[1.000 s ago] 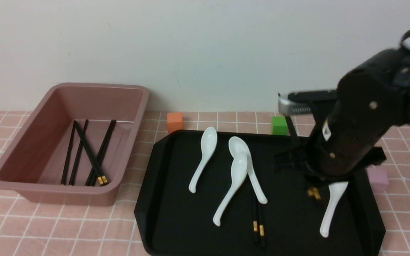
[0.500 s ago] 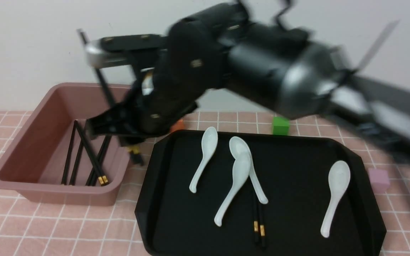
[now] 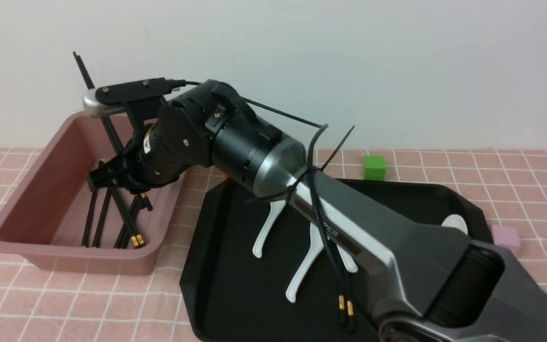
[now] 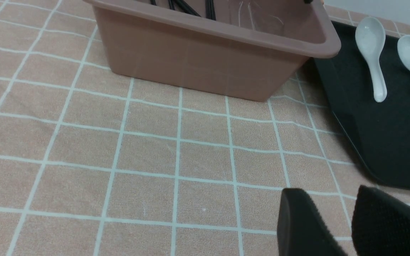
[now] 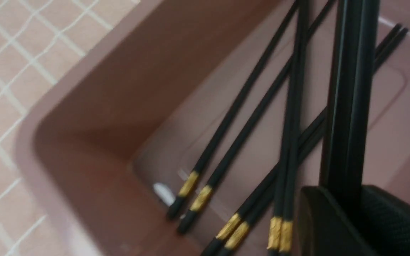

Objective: On pink tablecloth take chopsticks from black tray and put them in box.

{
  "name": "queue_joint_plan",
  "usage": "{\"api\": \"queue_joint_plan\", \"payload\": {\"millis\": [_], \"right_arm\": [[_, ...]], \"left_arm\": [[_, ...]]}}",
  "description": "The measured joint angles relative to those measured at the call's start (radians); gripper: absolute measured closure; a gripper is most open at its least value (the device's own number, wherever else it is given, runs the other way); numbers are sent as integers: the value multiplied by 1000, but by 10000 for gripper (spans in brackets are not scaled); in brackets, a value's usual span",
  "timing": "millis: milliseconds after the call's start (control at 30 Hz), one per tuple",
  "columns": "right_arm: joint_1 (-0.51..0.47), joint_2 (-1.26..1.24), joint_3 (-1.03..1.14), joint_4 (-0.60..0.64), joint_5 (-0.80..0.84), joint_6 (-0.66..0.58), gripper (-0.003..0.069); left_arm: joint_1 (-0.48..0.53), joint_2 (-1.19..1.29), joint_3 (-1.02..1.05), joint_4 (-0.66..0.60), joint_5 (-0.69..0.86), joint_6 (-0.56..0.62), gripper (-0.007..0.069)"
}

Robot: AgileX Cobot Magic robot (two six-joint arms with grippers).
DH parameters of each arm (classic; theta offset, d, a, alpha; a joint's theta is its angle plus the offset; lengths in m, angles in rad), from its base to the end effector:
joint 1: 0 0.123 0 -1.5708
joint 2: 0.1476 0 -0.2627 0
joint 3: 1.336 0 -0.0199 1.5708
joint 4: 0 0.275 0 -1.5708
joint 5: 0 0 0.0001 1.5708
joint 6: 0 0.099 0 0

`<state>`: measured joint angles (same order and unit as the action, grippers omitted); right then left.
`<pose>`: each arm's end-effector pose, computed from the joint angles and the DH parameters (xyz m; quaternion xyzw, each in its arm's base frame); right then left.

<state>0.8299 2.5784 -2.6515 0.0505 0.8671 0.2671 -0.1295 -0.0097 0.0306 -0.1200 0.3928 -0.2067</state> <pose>0.3912 0.4334 0.2283 -0.2456 0.8740 0.2390 0.3445 0.1051 -0.0183 0.1656 -0.0629 0.8093 -0.1476 0.5650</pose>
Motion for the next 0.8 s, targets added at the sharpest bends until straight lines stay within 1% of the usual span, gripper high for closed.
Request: {"api": "queue_joint_plan", "payload": {"millis": [100, 133, 167, 200, 333, 367, 433, 500, 600, 667, 767, 800], "right_arm": [[-8, 12, 0, -12, -11, 2, 461], [-12, 13, 0, -9, -13, 2, 410], [-12, 13, 0, -9, -15, 2, 403], [-14, 12, -1, 1, -19, 2, 337], [-15, 0, -3, 28, -9, -2, 210], [-15, -6, -6, 30, 5, -3, 190], [-15, -25, -13, 33, 58, -5, 172], [-15, -49, -21, 33, 103, -6, 172], [-15, -151, -30, 33, 280, -31, 212], [-15, -214, -33, 33, 355, -54, 265], [-15, -318, -17, 39, 385, -93, 371], [-15, -336, -8, 41, 385, -96, 380]], "left_arm": [[0, 0, 0, 0, 0, 0, 386], [0, 0, 0, 0, 0, 0, 386], [0, 0, 0, 0, 0, 0, 386], [0, 0, 0, 0, 0, 0, 386], [0, 0, 0, 0, 0, 0, 386], [0, 0, 0, 0, 0, 0, 386], [0, 0, 0, 0, 0, 0, 386], [0, 0, 0, 0, 0, 0, 386], [0, 0, 0, 0, 0, 0, 386], [0, 0, 0, 0, 0, 0, 386], [0, 0, 0, 0, 0, 0, 386], [0, 0, 0, 0, 0, 0, 386]]}}
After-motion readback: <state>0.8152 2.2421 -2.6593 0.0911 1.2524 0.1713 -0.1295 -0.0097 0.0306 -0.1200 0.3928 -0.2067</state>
